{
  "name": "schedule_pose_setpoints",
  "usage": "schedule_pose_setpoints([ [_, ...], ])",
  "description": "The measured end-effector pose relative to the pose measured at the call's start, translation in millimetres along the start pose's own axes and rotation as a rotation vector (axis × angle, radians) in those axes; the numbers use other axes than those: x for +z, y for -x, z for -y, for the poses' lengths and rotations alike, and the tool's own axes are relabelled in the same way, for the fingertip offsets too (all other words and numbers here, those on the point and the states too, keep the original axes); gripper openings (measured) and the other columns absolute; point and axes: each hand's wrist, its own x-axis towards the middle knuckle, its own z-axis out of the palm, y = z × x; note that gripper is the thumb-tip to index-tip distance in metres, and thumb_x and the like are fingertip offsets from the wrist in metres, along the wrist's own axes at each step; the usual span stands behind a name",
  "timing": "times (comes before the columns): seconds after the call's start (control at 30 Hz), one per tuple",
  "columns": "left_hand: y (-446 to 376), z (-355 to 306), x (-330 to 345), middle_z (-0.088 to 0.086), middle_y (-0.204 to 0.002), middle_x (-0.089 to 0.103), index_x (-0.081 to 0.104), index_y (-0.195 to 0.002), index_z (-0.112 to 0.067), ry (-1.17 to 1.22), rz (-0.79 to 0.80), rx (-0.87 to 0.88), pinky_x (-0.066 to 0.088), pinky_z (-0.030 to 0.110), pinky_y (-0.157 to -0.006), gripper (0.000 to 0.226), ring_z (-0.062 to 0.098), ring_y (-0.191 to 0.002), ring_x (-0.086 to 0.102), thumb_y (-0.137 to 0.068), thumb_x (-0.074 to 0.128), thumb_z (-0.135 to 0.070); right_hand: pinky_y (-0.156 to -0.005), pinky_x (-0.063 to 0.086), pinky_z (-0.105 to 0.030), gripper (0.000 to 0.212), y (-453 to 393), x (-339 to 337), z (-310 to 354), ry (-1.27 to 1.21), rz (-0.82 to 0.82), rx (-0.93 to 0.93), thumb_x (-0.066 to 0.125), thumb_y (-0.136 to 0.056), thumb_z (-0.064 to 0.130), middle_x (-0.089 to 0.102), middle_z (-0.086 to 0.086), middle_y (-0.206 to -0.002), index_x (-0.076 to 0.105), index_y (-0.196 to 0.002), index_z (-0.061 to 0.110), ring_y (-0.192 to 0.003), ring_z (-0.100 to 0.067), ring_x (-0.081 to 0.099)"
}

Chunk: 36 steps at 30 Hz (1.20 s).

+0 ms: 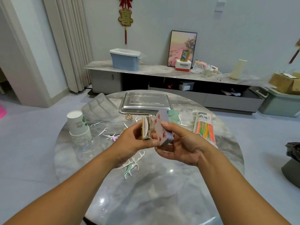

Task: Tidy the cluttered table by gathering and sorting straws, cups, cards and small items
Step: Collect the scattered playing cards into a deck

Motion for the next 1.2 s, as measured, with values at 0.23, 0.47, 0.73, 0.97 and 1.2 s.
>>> schedule_pose_setpoints([
  [0.23,0,2,-3,0.000,-0.115,0.075,0.068,-0.123,-0.019,-0.106,0.020,-0.071,0.055,0.026,-0.090,0.056,0.015,-0.112,0.069,-0.073,0.086,-0.038,-0.088,0.057,-0.037,0.056,4,5,3,-0.054,-0.035,-0.064,0.084,-0.067,0.039,0.074,-0.015,-0.116,0.077,-0.111,0.005,-0.097,-0.023,0.073],
  [0.47,5,8,1,0.009,-0.101,0.070,0.063,-0.123,-0.020,-0.085,0.122,-0.282,0.059,0.036,-0.090,0.072,0.024,-0.100,0.072,-0.068,0.080,-0.063,-0.093,0.058,-0.043,0.065,7,9,10,-0.185,-0.018,-0.295,0.081,-0.075,0.034,0.072,-0.023,-0.115,0.061,-0.127,-0.001,-0.109,-0.035,0.071],
  [0.73,4,7,2,0.004,-0.101,0.070,0.068,-0.119,-0.027,-0.138,0.103,-0.341,0.058,0.032,-0.078,0.080,0.015,-0.076,0.062,-0.067,0.060,-0.088,-0.091,0.058,-0.051,0.063,9,10,10,-0.234,0.000,-0.358,0.086,-0.071,0.029,0.072,-0.026,-0.112,0.062,-0.119,-0.003,-0.107,-0.040,0.071],
  [0.97,3,5,9,-0.003,-0.091,0.072,0.065,-0.113,-0.031,-0.149,0.087,-0.351,0.053,0.028,-0.069,0.093,0.009,-0.073,0.061,-0.057,0.046,-0.102,-0.089,0.060,-0.041,0.046,3,17,-4,-0.159,0.004,-0.295,0.080,-0.077,0.029,0.074,-0.021,-0.109,0.070,-0.112,0.001,-0.108,-0.034,0.072],
  [1.2,5,3,5,0.003,-0.087,0.062,0.075,-0.095,-0.036,0.054,0.133,-0.375,0.048,0.028,-0.068,0.058,0.013,-0.069,0.051,-0.068,0.063,-0.086,-0.083,0.061,-0.049,0.072,4,13,0,-0.357,-0.035,-0.258,0.086,-0.073,0.030,0.069,-0.029,-0.118,0.059,-0.127,-0.008,-0.107,-0.038,0.071],
])
